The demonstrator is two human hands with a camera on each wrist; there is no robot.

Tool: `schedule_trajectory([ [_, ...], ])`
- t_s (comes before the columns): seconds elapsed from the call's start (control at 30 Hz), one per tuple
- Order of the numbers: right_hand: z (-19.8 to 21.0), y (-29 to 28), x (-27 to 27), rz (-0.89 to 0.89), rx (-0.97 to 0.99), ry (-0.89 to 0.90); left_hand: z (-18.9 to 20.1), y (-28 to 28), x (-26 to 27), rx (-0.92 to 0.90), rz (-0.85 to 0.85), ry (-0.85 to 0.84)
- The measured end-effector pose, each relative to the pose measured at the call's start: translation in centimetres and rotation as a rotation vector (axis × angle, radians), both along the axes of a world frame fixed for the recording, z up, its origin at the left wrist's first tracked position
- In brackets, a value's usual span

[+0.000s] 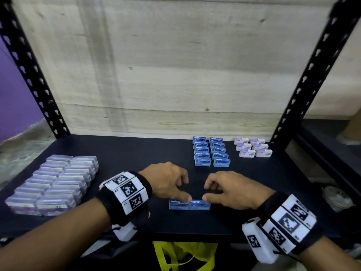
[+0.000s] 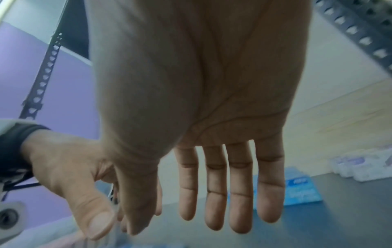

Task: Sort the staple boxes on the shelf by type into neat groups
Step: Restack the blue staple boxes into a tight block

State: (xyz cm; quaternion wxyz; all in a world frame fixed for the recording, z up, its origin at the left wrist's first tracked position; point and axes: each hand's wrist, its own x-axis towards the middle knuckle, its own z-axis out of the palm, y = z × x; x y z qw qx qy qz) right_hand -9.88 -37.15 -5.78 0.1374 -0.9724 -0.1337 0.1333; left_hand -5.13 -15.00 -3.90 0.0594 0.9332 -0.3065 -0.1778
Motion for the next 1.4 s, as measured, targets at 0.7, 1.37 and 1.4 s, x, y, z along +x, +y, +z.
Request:
schedule_trajectory([
  [0.7,-1.0,-7.8,7.9,-0.254,-0.082,-0.104,-0.3,-8.8,9.6,0.142,-0.076,-0.165],
  [1.37,0.1,-4.3,6.2,-0.183,-0.069,0.085,0.9,-3.7,6.2,0.283,-0.059,0.079],
  [1.4,0.3,-3.7,5.6,-0.156,-0.073,0.108,1.0,-3.1,5.8,0.294,-0.058,0.093],
])
